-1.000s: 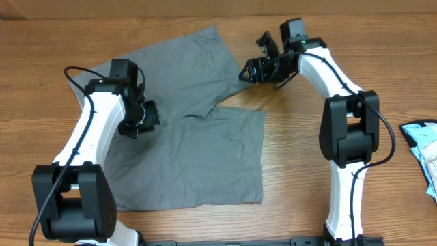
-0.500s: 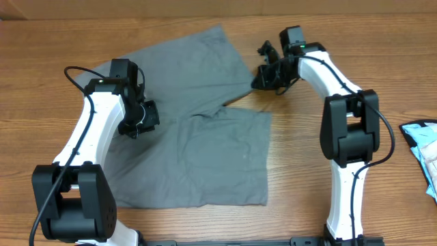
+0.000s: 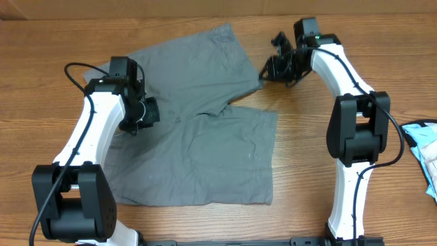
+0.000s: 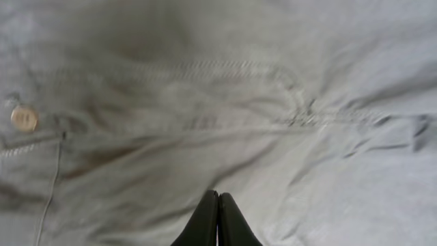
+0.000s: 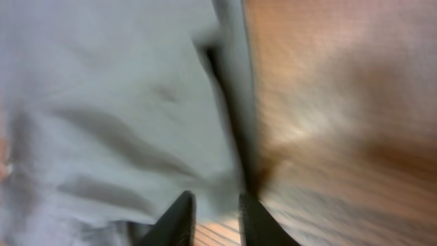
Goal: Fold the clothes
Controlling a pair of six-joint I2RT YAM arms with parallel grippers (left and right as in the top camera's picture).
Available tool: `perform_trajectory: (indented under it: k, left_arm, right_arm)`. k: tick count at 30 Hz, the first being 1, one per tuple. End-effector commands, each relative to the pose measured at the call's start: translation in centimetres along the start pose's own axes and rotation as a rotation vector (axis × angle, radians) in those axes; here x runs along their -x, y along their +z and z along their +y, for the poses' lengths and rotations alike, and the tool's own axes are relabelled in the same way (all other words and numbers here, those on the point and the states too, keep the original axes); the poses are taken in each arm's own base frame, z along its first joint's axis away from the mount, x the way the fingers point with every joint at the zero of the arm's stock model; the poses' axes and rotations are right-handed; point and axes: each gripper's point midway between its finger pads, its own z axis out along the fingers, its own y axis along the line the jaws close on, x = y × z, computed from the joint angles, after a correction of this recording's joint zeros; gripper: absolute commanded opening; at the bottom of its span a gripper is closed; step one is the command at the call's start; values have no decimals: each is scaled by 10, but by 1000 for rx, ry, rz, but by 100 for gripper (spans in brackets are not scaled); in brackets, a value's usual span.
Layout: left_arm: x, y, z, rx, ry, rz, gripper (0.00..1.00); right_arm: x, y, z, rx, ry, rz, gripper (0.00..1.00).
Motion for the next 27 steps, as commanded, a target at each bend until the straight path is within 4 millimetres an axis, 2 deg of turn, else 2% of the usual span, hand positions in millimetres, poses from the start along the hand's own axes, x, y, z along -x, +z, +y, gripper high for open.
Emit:
perform_trajectory:
  k: [1,5,9,12,15,18,21,27]
  left_arm:
    - [9,-5,-19,-83,33,-27,4]
    - [11,-4,-29,-110,54,-41,4]
    - [3,1,-41,-112,99,-28,4]
    - [-1,6,-40,-73,122,-24,4]
    - [-5,12,-38,-48,133,-22,4]
    - [-14,20,-32,-24,131,-4,4]
    - [-22,28,-24,0,127,15,4]
    - [-30,37,-20,7,125,31,4]
  right_arm:
    - [21,-15,62,132,-47,-62,19]
    - [18,18,82,76,-132,-63,20]
    - [20,51,82,-51,-145,-90,21]
    - [17,72,77,-93,-163,-88,21]
    - [13,89,57,-155,-151,-73,22]
    - [10,94,22,-234,-111,-61,22]
    - [12,88,-9,-264,-59,-63,23]
    - [21,55,-68,-297,149,-112,23]
